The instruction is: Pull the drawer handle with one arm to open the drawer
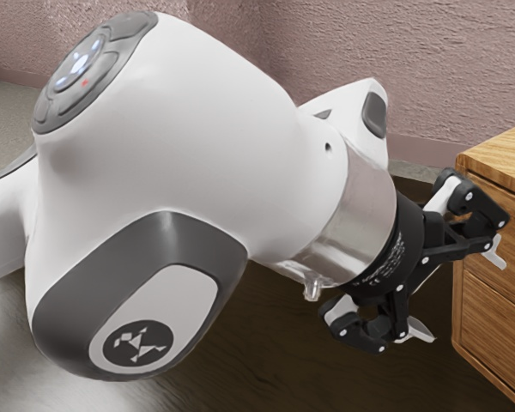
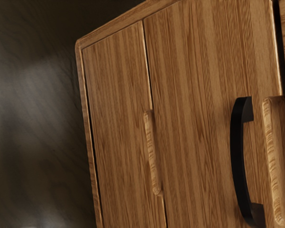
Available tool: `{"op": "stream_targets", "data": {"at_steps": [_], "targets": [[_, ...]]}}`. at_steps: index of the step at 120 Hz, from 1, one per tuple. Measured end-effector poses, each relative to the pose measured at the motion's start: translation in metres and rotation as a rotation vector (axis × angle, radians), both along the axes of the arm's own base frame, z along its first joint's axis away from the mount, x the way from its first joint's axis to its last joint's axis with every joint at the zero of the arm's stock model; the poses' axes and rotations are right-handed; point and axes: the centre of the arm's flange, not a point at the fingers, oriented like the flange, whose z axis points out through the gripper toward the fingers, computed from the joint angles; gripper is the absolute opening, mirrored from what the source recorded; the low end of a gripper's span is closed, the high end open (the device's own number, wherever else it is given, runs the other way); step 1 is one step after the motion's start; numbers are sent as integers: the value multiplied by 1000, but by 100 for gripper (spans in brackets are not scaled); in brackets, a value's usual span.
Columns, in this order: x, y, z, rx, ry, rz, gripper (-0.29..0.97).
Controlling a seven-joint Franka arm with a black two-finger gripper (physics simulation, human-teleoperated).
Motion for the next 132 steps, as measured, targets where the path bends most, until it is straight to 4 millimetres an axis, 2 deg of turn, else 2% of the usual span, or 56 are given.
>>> {"op": "stream_targets", "data": {"at_steps": [9, 26, 33, 48, 62, 80, 103, 132], "targets": [[1, 1, -2, 3, 14, 3, 57], [21, 8, -14, -28, 45, 10, 57], [20, 4, -15, -33, 43, 2, 57], [15, -17, -23, -40, 49, -46, 57], [33, -15, -31, -67, 69, -55, 55], [45, -16, -36, -86, 54, -69, 49], [78, -17, -53, -129, 45, -100, 46], [97, -6, -49, -150, -20, -90, 44]]}}
